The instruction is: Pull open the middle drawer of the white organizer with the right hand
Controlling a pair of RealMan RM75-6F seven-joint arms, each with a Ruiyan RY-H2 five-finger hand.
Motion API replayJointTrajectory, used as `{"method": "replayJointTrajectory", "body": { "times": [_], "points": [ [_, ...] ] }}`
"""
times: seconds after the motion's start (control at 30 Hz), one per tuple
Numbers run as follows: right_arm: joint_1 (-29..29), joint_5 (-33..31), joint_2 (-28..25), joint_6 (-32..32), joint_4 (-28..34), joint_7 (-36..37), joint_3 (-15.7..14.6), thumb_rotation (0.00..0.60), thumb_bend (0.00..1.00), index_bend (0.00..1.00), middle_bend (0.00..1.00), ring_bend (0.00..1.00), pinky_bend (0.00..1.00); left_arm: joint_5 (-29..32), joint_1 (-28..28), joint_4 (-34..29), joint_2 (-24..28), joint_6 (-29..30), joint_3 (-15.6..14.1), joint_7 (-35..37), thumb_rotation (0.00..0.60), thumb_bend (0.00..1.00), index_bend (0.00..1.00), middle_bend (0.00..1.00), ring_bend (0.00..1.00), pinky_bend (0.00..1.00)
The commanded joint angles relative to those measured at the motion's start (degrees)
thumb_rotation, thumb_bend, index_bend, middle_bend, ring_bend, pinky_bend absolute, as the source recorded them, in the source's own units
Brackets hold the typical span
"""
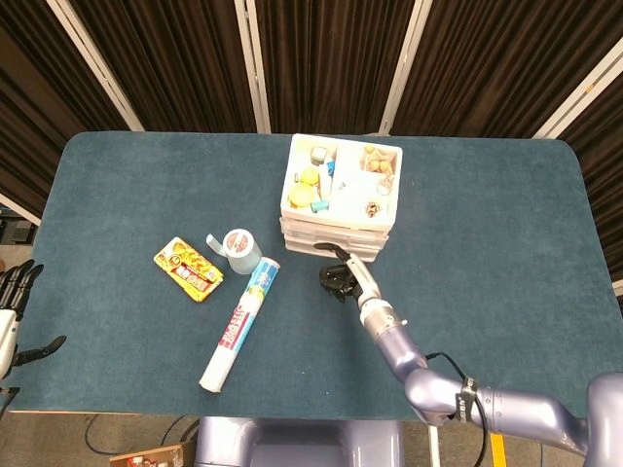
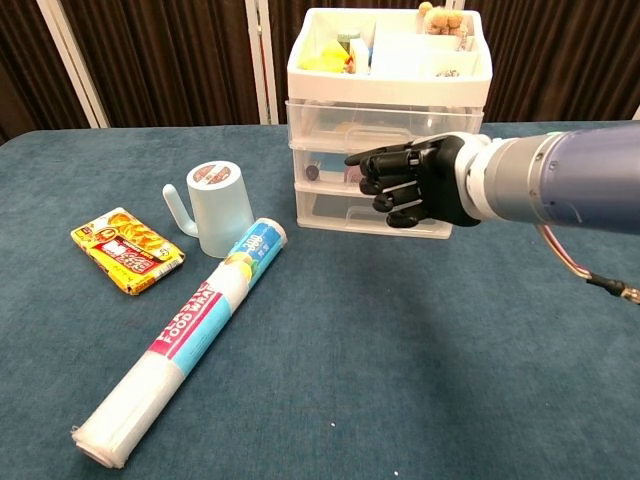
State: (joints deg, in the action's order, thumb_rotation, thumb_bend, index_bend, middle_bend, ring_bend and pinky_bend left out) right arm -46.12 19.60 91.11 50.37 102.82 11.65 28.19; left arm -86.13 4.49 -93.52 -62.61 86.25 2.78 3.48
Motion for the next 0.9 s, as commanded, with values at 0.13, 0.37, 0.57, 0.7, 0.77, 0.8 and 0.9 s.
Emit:
{"method": "replayJointTrajectory", "body": {
  "times": [0.13, 0.37, 0.57, 0.7, 0.77, 0.8, 0.9],
  "points": [
    [2.43, 5.17, -1.09, 1.18, 3.97, 0.1, -2.09, 0.6, 0.69, 0.2, 0.8, 0.76, 0.89, 0.16, 0.05, -0.06, -0.03, -0.14, 0.02, -0.21, 0.6, 0.01, 0.0, 0.0, 0.0, 0.04],
    [5.74, 19.92, -2.02, 11.44, 7.69, -7.21, -8.84, 0.6, 0.68, 0.17, 0.78, 0.75, 0.89, 0.32, -0.07, -0.07, 0.0, 0.03, 0.09, -0.07, 0.6, 0.01, 0.0, 0.0, 0.0, 0.04],
    [6.53, 29.78, -1.8, 22.76, 6.43, -19.92, -13.1, 0.6, 0.67, 0.16, 0.78, 0.74, 0.89, 0.5, -0.1, -0.26, 0.01, -0.04, 0.1, -0.15, 0.6, 0.01, 0.0, 0.0, 0.0, 0.04],
    [6.0, 31.33, -1.36, 27.16, 5.62, -28.33, -13.44, 0.6, 0.67, 0.15, 0.78, 0.74, 0.89, 0.54, -0.04, -0.35, -0.14, -0.11, 0.1, -0.68, 0.6, 0.01, 0.0, 0.0, 0.0, 0.04],
    [5.62, 30.31, -1.43, 27.69, 5.54, -31.36, -13.17, 0.6, 0.67, 0.15, 0.78, 0.74, 0.89, 0.52, -0.05, -0.39, -0.2, -0.09, 0.09, -0.87, 0.6, 0.01, 0.0, 0.0, 0.0, 0.04],
    [5.42, 29.34, -1.59, 27.58, 5.72, -32.42, -12.7, 0.6, 0.67, 0.15, 0.78, 0.74, 0.89, 0.52, -0.04, -0.43, -0.23, -0.07, 0.1, -0.96, 0.6, 0.01, 0.0, 0.0, 0.0, 0.04],
    [5.05, 25.88, -2.21, 26.38, 5.92, -33.64, -10.92, 0.6, 0.67, 0.15, 0.78, 0.74, 0.89, 0.58, -0.07, -0.43, -0.26, -0.05, 0.11, -1.02, 0.6, 0.01, 0.0, 0.0, 0.0, 0.04]
  ]
}}
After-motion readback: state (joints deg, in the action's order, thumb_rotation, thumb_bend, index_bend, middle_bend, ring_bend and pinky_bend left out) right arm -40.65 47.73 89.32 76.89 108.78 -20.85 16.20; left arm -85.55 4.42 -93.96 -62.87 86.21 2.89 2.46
